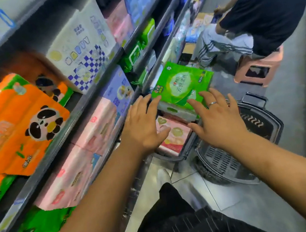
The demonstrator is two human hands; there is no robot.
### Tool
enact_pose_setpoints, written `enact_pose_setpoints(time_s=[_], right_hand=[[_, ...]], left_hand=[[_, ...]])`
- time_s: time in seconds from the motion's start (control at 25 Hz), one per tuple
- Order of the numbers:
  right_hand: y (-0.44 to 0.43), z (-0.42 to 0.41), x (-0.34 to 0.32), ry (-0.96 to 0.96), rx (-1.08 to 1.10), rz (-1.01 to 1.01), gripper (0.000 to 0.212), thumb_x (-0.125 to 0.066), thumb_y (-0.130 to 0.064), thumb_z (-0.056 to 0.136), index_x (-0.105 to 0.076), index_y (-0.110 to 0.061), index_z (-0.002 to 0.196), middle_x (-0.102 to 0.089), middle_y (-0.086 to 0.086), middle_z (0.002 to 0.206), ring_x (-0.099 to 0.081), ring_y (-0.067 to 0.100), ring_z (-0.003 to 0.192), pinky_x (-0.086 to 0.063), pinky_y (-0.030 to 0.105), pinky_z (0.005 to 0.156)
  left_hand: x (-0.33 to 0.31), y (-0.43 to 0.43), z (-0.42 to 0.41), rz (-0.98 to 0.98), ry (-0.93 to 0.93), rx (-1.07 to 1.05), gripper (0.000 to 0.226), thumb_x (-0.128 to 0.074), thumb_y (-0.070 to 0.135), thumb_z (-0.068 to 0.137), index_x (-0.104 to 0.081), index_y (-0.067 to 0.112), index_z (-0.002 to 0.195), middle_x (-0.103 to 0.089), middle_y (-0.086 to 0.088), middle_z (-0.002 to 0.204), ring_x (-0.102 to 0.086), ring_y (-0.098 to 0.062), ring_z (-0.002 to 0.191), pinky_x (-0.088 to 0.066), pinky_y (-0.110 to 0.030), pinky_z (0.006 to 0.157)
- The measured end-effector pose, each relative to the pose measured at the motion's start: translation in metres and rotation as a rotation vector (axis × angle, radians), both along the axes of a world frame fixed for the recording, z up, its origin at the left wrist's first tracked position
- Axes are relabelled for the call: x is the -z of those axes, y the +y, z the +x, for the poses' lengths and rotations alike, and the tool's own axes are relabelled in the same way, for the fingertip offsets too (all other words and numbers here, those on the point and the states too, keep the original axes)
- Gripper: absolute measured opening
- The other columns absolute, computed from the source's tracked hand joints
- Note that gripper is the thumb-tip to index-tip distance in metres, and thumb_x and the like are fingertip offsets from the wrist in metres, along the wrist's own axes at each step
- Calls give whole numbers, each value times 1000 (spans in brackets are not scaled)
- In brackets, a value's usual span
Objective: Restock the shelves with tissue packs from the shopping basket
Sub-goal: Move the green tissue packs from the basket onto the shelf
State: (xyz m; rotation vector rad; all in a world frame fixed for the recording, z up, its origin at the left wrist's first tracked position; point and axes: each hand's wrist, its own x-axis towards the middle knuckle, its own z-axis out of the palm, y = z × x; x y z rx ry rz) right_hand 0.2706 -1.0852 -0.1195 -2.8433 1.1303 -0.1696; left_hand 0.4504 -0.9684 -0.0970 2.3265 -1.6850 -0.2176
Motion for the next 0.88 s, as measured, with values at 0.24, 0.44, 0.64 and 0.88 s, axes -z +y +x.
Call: enact_pose_setpoints(time_s=[0.24, 0.44, 0.64, 0.88], right_hand=[[-62, 61, 51, 65, 126, 140, 67, -51, -56, 90, -28, -32, 149, -24, 8, 157, -12, 29, 147, -13, 57, 113], [-113, 113, 101, 91, 259, 191, 65, -70, -51, 77, -54, -22, 134, -50, 16, 139, -40, 37, 133, -34, 63, 101], [-167, 140, 167, 91, 397, 264, 69, -63, -48, 84, -40, -25, 145, -33, 14, 150, -25, 34, 140, -23, 57, 111], [-236, 157, 274, 79, 477, 327, 69, -61, -49, 87, -37, -23, 146, -15, 20, 156, -22, 44, 138, -25, 54, 110]], left_hand=[[57, -88, 76, 81, 49, 76, 83, -69, 46, 77, -37, 11, 145, -38, -17, 147, -32, -37, 137, -23, -47, 116], [109, -161, 146, 209, 71, 173, 85, -64, 48, 85, -22, 16, 151, -25, -13, 155, -18, -31, 144, -13, -41, 119], [173, -239, 187, 208, 108, 209, 82, -67, 44, 84, -28, 15, 150, -31, -13, 151, -23, -30, 141, -16, -36, 115], [287, -316, 218, 283, 146, 134, 87, -70, 49, 80, -28, 15, 149, -28, -17, 150, -25, -34, 139, -25, -45, 115]])
